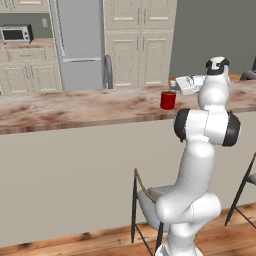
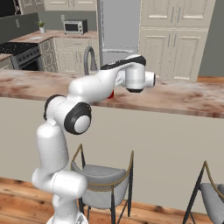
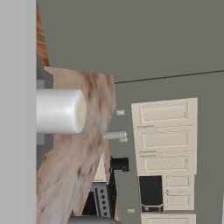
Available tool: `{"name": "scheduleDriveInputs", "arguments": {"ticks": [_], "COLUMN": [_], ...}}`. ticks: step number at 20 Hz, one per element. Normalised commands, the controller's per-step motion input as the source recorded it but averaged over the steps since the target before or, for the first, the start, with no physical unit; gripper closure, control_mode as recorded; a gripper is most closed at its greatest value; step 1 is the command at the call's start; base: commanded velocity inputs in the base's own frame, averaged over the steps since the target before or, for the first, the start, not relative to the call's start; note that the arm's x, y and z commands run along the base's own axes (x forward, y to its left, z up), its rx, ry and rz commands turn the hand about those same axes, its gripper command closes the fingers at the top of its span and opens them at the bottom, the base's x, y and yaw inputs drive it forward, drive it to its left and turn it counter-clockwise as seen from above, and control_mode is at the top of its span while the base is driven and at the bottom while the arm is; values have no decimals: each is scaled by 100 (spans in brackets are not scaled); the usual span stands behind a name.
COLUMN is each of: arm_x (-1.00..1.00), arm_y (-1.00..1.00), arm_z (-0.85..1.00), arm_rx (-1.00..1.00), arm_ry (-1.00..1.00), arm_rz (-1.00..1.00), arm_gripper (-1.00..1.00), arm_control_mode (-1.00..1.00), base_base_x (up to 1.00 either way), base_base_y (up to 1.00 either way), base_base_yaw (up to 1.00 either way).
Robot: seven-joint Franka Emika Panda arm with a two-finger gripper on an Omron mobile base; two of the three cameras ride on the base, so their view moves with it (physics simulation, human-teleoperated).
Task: Pick up the marshmallow and place it in the cup of hot chocolate on the dining counter.
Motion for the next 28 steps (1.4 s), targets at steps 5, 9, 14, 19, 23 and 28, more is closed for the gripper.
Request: {"name": "scheduleDriveInputs", "arguments": {"ticks": [5, 9, 14, 19, 23, 28], "arm_x": [6, 0, 2, 22, 20, 6], "arm_y": [0, 0, 3, 2, 2, 1], "arm_z": [-7, -17, -22, -5, 9, -1], "arm_rx": [0, 0, 0, 0, 0, 0], "arm_ry": [0, 0, 0, 0, 0, 0], "arm_rz": [0, 0, 0, 0, 0, 0], "arm_gripper": [100, 100, 100, 100, 100, 100], "arm_control_mode": [-100, -100, -100, -100, -100, -100], "base_base_x": [0, 0, 0, 0, 0, 0], "base_base_y": [0, 0, 0, 0, 0, 0], "base_base_yaw": [0, 0, 0, 0, 0, 0]}}
